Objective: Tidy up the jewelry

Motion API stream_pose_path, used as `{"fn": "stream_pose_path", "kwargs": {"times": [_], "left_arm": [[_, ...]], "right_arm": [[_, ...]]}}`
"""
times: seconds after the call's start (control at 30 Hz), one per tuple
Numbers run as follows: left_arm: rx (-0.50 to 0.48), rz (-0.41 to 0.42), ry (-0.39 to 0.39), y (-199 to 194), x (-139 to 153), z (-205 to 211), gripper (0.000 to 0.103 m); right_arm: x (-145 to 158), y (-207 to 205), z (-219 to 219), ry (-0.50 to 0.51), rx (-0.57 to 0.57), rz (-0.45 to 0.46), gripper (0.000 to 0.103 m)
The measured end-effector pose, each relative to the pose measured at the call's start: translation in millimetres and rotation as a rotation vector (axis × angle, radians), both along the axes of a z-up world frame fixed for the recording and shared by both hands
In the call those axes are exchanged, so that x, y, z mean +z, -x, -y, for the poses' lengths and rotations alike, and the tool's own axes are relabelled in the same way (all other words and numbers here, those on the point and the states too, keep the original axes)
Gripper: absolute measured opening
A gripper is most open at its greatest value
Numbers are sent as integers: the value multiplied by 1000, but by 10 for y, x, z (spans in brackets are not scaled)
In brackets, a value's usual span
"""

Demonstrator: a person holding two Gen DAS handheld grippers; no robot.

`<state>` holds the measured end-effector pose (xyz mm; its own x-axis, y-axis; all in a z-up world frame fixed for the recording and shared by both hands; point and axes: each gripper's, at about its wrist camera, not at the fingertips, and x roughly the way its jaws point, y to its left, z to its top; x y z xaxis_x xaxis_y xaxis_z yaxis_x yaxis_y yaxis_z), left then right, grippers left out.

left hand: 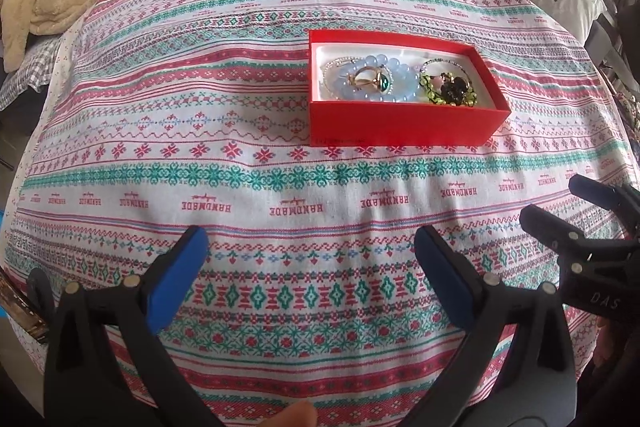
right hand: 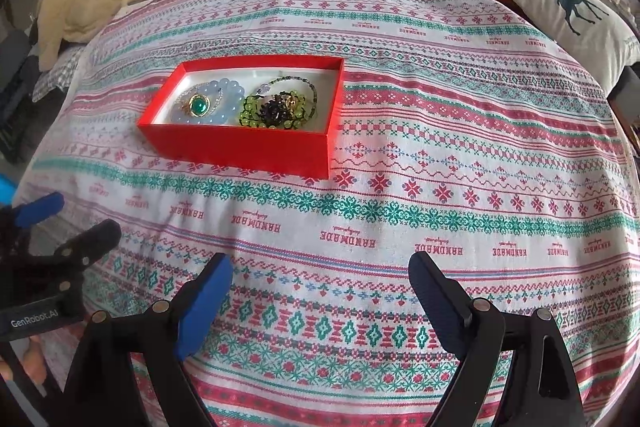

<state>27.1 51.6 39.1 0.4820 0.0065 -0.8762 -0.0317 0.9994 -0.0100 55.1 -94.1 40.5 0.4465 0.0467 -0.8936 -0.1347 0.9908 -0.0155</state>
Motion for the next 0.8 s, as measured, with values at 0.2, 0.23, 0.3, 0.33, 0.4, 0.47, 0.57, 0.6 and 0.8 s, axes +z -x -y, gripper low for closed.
{"fn": "stream_pose_path", "kwargs": {"times": [0.2, 0.23, 0.3, 0.33, 0.4, 0.47, 0.57, 0.6, 0.8], "left_arm": [[-17, 2, 8, -27, -1, 93, 102], [-20, 2, 7, -30, -3, 110, 102], [-24, 2, 5, -31, -8, 137, 102], [-26, 2, 4, -32, -10, 142, 102], [-26, 0, 4, -35, -19, 160, 102], [-26, -2, 4, -36, -24, 159, 102], [-28, -2, 3, -36, -33, 164, 102], [-28, -3, 3, -36, -35, 166, 102], [-27, -4, 3, -33, -43, 167, 102]], "right_arm": [[-4, -42, 31, 2, -20, 1, 91], [-7, -41, 27, 2, -21, -1, 91], [-11, -41, 18, 4, -20, -3, 91], [-12, -42, 18, 4, -19, -4, 91], [-7, -40, 14, 4, -19, -1, 91], [-2, -39, 13, 3, -19, 0, 91], [-2, -41, 12, 3, -19, 0, 91], [0, -43, 11, 3, -19, -1, 91], [0, -43, 12, 4, -19, 0, 91]]}}
